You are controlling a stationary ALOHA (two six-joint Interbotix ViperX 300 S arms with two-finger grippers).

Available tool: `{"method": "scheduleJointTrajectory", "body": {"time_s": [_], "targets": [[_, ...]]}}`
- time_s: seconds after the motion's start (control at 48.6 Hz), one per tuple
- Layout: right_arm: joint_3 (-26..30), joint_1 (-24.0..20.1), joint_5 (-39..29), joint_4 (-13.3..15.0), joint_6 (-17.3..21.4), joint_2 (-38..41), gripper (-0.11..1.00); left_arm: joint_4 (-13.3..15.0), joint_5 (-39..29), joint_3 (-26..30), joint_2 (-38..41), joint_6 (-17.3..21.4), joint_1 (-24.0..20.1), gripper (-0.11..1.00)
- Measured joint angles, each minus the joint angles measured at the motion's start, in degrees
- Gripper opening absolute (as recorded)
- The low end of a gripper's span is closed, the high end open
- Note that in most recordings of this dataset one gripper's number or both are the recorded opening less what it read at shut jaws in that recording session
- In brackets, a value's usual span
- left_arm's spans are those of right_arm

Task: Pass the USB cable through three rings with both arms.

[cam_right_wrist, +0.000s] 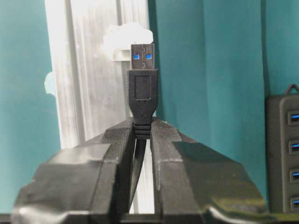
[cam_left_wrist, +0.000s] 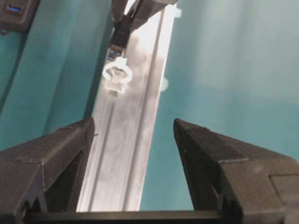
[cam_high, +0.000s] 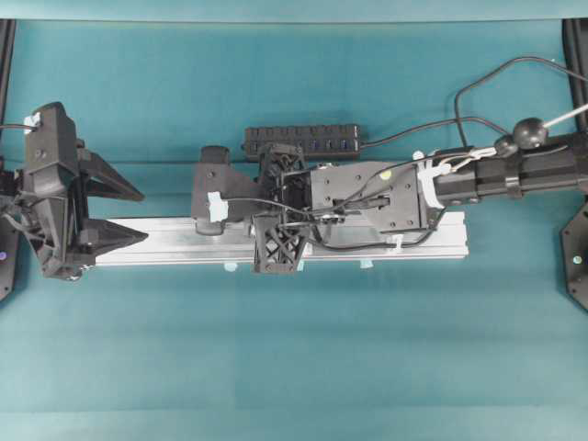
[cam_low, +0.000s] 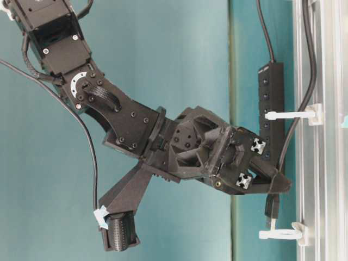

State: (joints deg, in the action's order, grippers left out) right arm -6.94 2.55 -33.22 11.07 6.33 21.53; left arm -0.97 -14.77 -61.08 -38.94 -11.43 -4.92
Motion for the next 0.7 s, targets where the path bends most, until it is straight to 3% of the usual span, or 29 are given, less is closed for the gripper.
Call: {"method": "scheduleJointTrajectory", "body": {"time_s": [0.7], "targets": [[0.97, 0.00, 2.02, -0.09, 0.00, 1.85, -0.07, 0.00, 0.09, 0.00, 0.00, 0.00, 0.00, 0.74]]}}
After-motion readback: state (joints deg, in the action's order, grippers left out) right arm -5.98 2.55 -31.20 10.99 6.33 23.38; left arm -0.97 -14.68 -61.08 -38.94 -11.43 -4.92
